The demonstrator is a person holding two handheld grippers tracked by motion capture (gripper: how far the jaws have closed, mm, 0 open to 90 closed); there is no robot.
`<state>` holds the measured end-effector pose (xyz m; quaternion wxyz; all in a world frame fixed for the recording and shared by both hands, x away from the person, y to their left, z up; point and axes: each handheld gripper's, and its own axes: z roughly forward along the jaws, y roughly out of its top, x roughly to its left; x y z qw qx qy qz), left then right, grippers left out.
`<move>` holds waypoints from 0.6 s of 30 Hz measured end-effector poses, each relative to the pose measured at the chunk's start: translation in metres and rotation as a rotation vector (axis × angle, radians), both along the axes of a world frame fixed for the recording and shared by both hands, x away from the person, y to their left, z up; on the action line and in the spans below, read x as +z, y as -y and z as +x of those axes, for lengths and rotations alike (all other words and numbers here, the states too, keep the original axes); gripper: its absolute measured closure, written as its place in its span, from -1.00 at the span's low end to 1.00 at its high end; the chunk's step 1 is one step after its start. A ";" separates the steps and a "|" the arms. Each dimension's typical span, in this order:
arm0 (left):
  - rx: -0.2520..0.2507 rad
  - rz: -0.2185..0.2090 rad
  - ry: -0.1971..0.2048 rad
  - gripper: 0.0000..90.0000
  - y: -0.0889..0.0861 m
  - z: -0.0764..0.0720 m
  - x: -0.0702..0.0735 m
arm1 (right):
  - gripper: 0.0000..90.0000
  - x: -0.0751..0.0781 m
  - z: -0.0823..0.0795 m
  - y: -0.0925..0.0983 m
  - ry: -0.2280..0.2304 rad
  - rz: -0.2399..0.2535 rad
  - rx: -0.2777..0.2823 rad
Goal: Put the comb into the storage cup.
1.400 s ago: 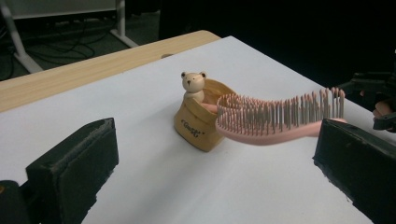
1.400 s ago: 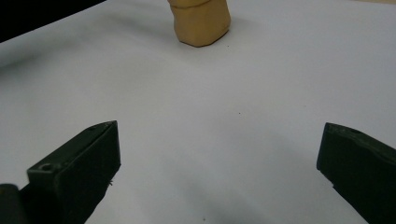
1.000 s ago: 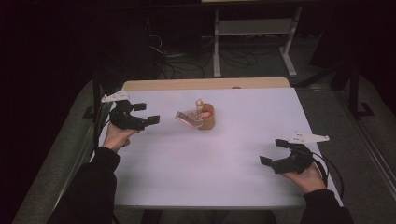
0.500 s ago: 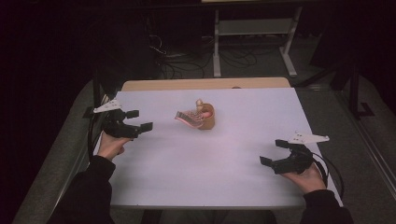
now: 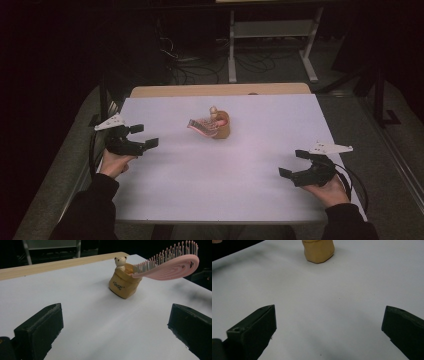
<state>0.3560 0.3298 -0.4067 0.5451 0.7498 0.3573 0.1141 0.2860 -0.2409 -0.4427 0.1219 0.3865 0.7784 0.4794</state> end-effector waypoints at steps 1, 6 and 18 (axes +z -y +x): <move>0.001 0.002 0.003 -1.00 -0.001 -0.001 -0.001 | -1.00 0.000 0.000 0.000 0.000 0.000 -0.001; 0.011 0.001 0.009 -1.00 -0.004 -0.006 -0.006 | -1.00 0.000 0.000 0.001 -0.002 0.002 -0.003; 0.043 -0.020 0.021 -1.00 -0.015 -0.022 -0.023 | -1.00 -0.001 0.000 0.001 -0.007 0.000 -0.003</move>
